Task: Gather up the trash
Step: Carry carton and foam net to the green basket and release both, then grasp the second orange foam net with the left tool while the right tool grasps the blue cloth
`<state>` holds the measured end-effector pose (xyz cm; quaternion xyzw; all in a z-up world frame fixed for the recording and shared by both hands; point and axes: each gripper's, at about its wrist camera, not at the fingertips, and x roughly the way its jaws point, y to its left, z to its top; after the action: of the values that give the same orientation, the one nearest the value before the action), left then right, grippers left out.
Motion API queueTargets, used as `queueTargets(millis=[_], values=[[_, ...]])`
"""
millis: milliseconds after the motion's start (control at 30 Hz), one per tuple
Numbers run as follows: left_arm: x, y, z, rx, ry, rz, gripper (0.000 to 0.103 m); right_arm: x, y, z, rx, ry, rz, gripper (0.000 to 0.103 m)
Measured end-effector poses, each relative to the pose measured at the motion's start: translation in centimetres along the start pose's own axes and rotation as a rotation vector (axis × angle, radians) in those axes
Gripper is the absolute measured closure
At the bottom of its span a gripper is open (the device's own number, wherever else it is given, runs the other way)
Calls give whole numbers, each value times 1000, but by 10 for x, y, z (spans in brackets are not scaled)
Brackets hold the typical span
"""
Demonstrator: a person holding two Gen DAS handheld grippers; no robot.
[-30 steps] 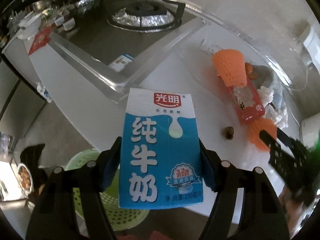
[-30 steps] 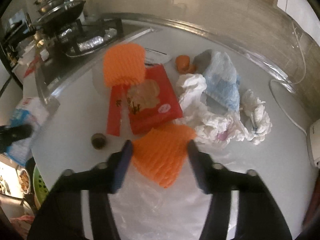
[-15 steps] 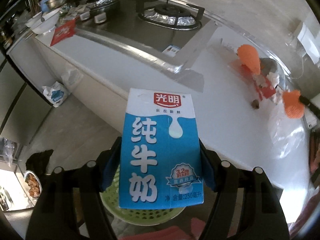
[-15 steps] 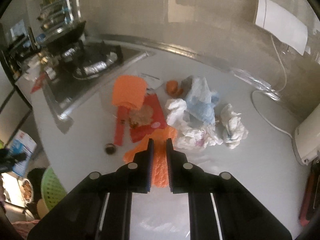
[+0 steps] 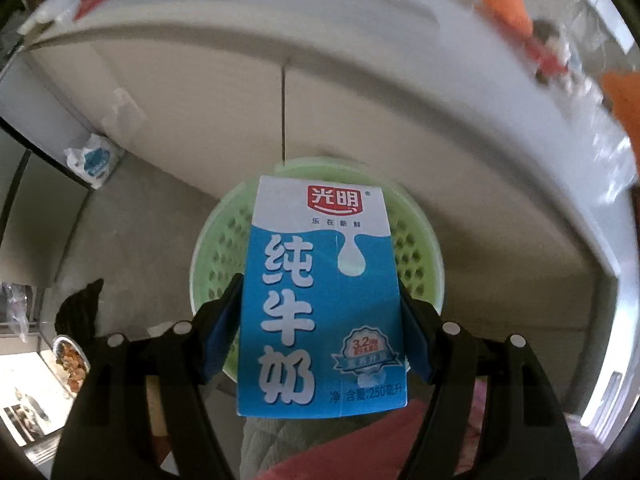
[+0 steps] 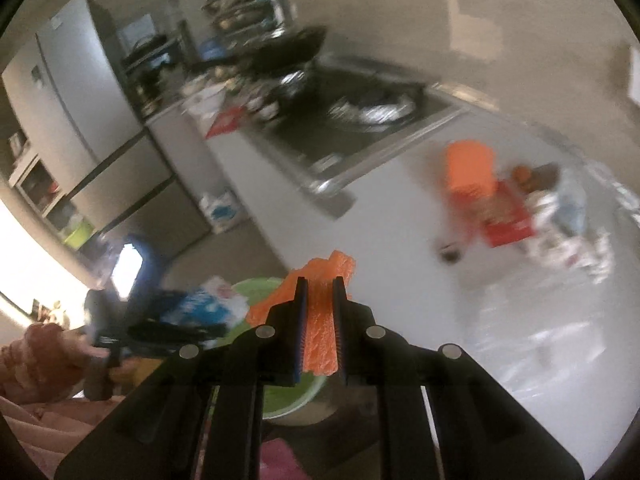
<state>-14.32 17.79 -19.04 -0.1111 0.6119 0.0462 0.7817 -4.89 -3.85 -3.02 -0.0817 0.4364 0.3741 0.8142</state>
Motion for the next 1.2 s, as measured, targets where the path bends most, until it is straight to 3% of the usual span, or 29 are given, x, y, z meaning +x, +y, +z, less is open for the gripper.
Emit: queueTargets(millis=[100, 233, 500, 567, 633, 767, 967, 1100, 1200], values=[[12, -2, -10, 26, 29, 18, 30, 19, 13, -9, -19, 44, 25, 90], [4, 3, -15, 3, 11, 13, 21, 40, 21, -16, -21, 90, 67, 90], [-51, 31, 1, -100, -136, 80, 16, 84, 48, -38, -84, 164, 153, 87], [-66, 36, 7, -112, -179, 102, 13, 94, 53, -45, -87, 181, 175, 77], [-79, 38, 15, -119, -214, 120, 13, 101, 55, -48, -74, 191, 190, 36], [-89, 31, 31, -108, -240, 122, 13, 101, 48, -48, -40, 180, 189, 31], [-97, -12, 67, -32, -275, 53, 13, 62, 7, -31, 56, 81, 106, 30], [-102, -62, 101, 52, -313, 2, 13, 21, -31, -25, 111, -25, -34, 16], [-98, -104, 130, 106, -327, -31, 13, -9, -65, -23, 164, -95, -133, 13]])
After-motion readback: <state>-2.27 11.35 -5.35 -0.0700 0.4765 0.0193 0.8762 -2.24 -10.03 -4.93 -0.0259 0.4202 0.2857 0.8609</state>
